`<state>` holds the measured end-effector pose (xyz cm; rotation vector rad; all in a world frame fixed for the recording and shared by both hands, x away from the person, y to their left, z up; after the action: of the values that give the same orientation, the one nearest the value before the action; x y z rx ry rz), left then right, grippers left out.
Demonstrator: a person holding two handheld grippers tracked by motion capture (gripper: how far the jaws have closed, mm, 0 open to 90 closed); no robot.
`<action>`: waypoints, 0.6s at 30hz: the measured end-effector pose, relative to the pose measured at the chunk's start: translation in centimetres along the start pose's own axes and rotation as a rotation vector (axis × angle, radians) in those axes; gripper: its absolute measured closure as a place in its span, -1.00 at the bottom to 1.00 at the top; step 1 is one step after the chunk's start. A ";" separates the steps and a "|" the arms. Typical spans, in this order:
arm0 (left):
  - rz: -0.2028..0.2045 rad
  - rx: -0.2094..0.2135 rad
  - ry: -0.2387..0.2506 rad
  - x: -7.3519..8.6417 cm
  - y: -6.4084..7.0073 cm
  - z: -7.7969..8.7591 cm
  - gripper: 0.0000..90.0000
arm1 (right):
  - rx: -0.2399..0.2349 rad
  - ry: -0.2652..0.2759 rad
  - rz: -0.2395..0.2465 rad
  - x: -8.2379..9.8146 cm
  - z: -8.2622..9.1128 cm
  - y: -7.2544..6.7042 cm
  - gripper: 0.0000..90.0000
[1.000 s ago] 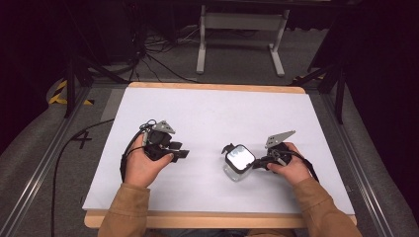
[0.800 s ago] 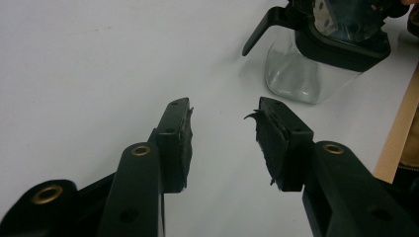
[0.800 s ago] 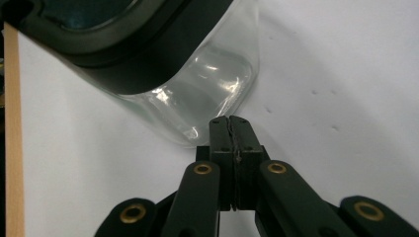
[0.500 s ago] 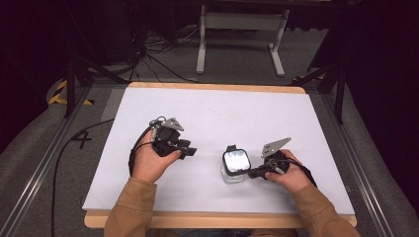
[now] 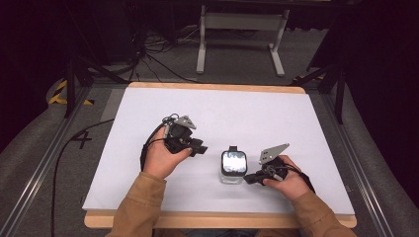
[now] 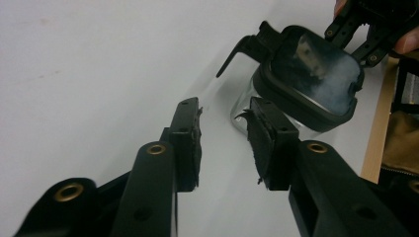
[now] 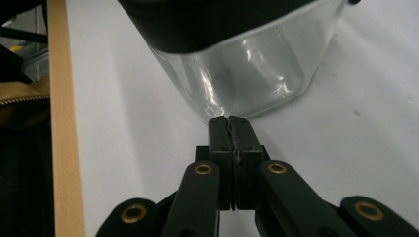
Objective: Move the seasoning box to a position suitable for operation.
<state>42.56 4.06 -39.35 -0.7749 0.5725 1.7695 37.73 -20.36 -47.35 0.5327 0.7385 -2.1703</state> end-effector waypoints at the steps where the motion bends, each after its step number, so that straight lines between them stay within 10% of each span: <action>1: 0.000 0.000 0.000 0.0 0.0 0.0 0.55 | 0.007 0.010 0.002 0.0 0.3 0.0 1.00; 7: -0.025 0.071 0.125 -2.6 0.9 -0.7 0.99 | 0.044 0.100 -0.017 -0.1 3.4 0.3 1.00; 18: -0.067 0.081 0.136 -4.7 1.0 -4.1 0.99 | 0.099 0.182 -0.062 1.3 6.5 0.8 1.00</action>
<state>43.58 -2.16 -38.64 -0.8531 0.6962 1.6311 36.69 -25.77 -43.52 0.7765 0.7559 -2.2451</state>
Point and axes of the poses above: each handheld gripper's, and its own axes: z roughly backward along the jaws, x roughly out of its underside, y roughly to its right, the point moved 6 cm from there along -z, roughly forward along the jaws, and after that the axes turned 15 degrees about -z, right-handed, at the moved point
